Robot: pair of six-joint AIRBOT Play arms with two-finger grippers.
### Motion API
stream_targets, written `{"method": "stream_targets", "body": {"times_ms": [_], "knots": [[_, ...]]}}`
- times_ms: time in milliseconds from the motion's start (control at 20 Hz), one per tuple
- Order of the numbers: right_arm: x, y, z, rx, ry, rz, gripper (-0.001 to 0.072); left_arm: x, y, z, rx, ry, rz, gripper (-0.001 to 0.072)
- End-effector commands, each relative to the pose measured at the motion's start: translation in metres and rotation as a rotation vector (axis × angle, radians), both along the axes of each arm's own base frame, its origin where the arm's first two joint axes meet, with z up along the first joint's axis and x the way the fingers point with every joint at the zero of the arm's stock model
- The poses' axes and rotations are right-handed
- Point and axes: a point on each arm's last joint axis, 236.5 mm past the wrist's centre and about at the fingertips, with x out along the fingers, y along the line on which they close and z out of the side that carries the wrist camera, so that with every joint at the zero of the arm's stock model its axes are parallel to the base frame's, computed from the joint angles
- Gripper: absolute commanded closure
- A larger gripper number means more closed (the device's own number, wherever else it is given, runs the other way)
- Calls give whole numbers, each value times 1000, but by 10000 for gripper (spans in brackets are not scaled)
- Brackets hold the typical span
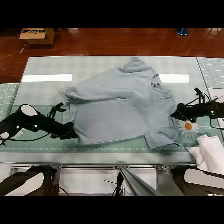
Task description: Fold the shirts.
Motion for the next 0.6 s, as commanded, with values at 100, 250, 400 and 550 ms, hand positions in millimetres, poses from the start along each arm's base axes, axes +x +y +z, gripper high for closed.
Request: {"method": "stream_targets", "body": {"times_ms": [100,250,400,550], "knots": [[30,19,81,-30,-207,196,675,84,0,92,-4,-395,-10,689],[71,23,242,-136,-633,195,675,143,5,270,27,-940,23,689],[55,39,437,-283,-1160,137,675,124,20,468,88,-1485,101,689],[-26,43,592,-499,-1573,-14,676,54,42,596,209,-1841,182,689]]}}
